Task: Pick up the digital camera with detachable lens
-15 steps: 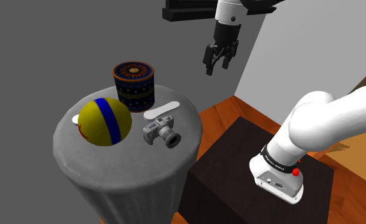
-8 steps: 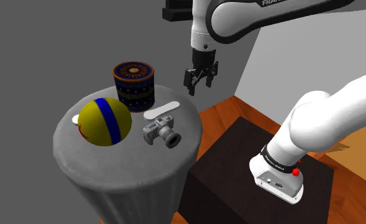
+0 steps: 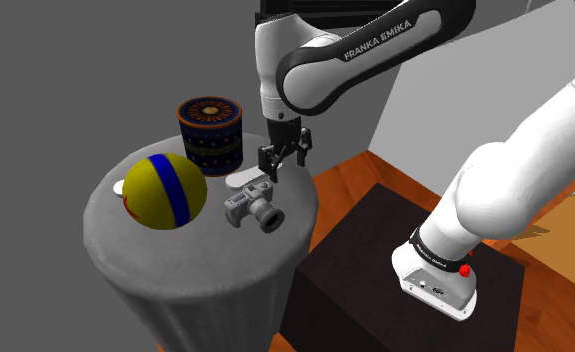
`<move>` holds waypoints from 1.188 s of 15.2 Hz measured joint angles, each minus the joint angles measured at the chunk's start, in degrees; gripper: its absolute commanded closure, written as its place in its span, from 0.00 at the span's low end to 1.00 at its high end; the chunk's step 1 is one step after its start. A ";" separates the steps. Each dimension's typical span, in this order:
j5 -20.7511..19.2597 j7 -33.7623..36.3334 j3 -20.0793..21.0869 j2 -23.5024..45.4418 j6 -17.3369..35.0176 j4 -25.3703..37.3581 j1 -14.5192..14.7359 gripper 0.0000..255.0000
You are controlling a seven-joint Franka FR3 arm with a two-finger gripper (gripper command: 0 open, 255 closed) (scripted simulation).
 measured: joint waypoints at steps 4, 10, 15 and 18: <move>-1.57 4.32 2.14 8.78 3.67 2.53 0.93 0.00; -4.28 9.14 3.36 18.73 7.73 5.66 2.51 0.00; -5.78 10.26 3.04 22.38 11.46 5.28 2.90 0.00; -6.19 10.57 2.92 23.30 12.36 5.32 3.02 1.00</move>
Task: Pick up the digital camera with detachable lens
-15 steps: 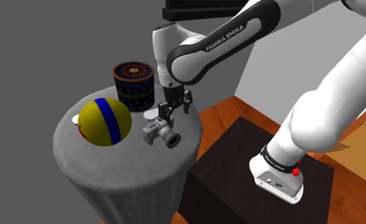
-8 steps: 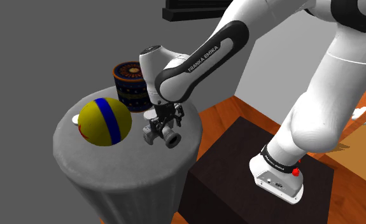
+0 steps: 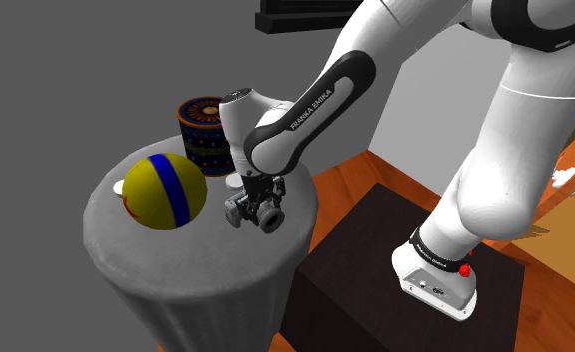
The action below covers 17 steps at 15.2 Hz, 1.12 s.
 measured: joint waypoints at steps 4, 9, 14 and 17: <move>-0.06 0.02 -0.01 0.04 0.04 0.02 0.01 1.00; -0.07 0.02 -0.02 0.05 0.07 0.03 0.00 1.00; 1.13 -0.75 0.34 -2.60 -2.72 0.27 -0.29 1.00; 1.91 -1.08 0.59 -4.33 -4.81 0.72 -0.35 1.00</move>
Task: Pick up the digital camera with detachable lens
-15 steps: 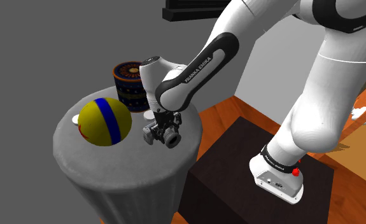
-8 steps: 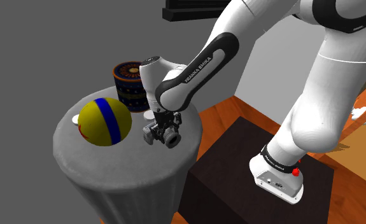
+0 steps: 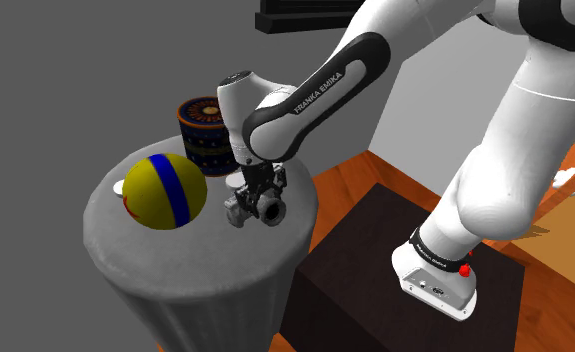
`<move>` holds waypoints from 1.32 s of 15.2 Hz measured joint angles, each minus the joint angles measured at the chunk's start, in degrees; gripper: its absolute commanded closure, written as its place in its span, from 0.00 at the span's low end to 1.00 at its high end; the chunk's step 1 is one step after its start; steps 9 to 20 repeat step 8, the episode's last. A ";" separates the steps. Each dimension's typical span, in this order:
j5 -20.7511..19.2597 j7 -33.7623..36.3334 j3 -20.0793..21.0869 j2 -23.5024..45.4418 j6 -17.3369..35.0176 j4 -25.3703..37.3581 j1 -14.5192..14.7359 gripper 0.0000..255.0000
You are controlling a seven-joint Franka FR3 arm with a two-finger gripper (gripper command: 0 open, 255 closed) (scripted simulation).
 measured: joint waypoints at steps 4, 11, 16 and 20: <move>1.06 -0.68 0.18 -2.61 -3.07 0.62 -0.18 1.00; 1.76 -1.25 0.19 -4.52 -5.85 1.57 -0.35 1.00; 1.76 -1.25 0.19 -4.52 -5.85 1.57 -0.35 1.00; 1.76 -1.25 0.19 -4.52 -5.85 1.57 -0.35 1.00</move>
